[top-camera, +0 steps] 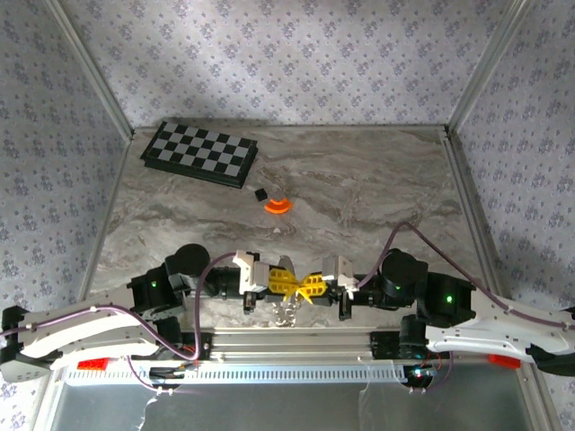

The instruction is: Put the keys on the keyring

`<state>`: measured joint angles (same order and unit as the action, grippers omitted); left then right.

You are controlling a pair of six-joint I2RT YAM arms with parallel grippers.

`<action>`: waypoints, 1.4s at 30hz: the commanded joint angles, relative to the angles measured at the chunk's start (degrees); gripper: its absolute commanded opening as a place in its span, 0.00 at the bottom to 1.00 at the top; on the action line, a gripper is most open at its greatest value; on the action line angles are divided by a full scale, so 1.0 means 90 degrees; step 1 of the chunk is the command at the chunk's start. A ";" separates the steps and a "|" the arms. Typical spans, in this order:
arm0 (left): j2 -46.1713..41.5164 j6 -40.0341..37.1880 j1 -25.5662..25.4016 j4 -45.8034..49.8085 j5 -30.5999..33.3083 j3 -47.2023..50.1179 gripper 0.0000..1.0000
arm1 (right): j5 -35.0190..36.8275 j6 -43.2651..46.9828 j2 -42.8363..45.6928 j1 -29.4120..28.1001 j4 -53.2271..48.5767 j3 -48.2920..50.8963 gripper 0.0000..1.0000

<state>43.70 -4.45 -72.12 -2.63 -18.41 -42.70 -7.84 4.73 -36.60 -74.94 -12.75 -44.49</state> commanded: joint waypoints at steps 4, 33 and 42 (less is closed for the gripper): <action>0.0182 -0.0393 -0.0068 0.1654 0.0846 -0.0903 0.34 | 0.0972 0.0499 -0.0239 -0.0043 -0.1544 -0.0938 0.00; 0.0898 -0.0678 -0.0207 0.1797 0.0974 -0.1146 0.25 | 0.0973 0.1037 -0.1296 -0.0185 -0.3078 -0.2031 0.00; 0.0968 -0.0741 -0.0208 0.1733 0.0902 -0.1135 0.23 | 0.0844 0.1045 -0.1314 -0.0184 -0.2971 -0.2054 0.00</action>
<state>52.36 -10.09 -73.56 14.81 -9.76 -51.88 1.10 13.19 -48.53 -76.18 -41.76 -60.38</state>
